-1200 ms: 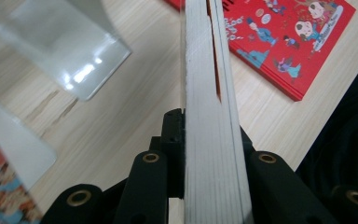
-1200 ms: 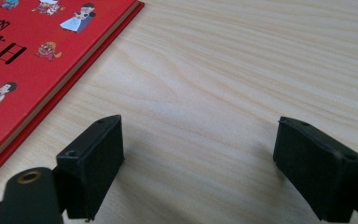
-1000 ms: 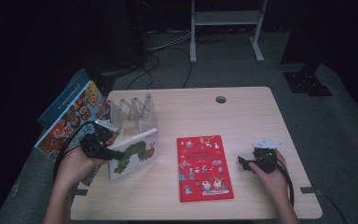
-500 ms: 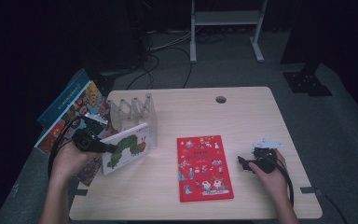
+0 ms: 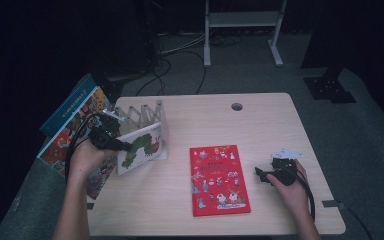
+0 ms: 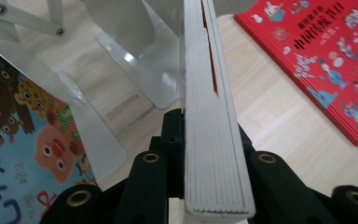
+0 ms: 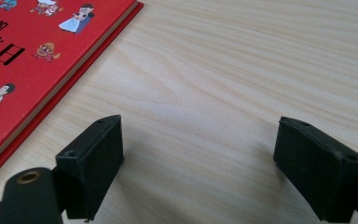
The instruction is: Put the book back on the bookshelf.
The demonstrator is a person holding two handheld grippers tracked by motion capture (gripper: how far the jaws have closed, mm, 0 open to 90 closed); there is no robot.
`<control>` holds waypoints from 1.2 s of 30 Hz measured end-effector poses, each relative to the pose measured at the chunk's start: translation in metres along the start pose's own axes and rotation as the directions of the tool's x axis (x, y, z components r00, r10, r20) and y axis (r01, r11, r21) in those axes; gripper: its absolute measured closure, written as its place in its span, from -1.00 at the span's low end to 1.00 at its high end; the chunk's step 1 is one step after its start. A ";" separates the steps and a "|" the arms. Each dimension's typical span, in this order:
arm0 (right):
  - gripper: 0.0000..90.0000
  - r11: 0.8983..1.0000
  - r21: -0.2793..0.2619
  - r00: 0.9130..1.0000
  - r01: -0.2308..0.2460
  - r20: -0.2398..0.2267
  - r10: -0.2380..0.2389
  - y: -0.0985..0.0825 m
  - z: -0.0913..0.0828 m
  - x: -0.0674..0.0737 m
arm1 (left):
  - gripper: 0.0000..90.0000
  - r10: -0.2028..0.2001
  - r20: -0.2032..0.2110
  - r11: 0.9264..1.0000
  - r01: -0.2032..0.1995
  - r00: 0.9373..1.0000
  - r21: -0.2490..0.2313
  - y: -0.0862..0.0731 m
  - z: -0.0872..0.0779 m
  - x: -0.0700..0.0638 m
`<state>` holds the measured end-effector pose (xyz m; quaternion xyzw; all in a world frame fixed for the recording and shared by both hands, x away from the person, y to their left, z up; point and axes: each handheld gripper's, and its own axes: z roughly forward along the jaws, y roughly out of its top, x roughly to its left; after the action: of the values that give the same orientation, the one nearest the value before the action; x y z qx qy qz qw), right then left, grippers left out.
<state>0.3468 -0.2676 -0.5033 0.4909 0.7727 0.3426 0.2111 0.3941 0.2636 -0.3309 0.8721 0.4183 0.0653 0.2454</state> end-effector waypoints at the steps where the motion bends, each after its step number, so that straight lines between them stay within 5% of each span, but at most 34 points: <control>1: -0.67 1.000 0.000 1.000 0.000 0.000 0.000 0.000 0.000 0.000 | 0.67 -0.003 -0.003 1.000 0.003 1.000 0.000 0.002 0.002 0.001; 14: -0.67 1.000 0.000 1.000 0.000 0.000 0.000 0.000 0.000 0.000 | 0.67 -0.032 -0.031 0.999 0.031 0.999 -0.025 0.010 0.020 0.009; 36: -0.67 1.000 0.000 1.000 0.000 0.000 0.000 0.000 0.000 0.000 | 0.65 -0.053 -0.069 0.996 0.058 0.996 0.071 0.011 0.061 0.003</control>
<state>0.3469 -0.2676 -0.5033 0.4908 0.7728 0.3426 0.2112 0.4232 0.2374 -0.3790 0.8658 0.4525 0.0721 0.2009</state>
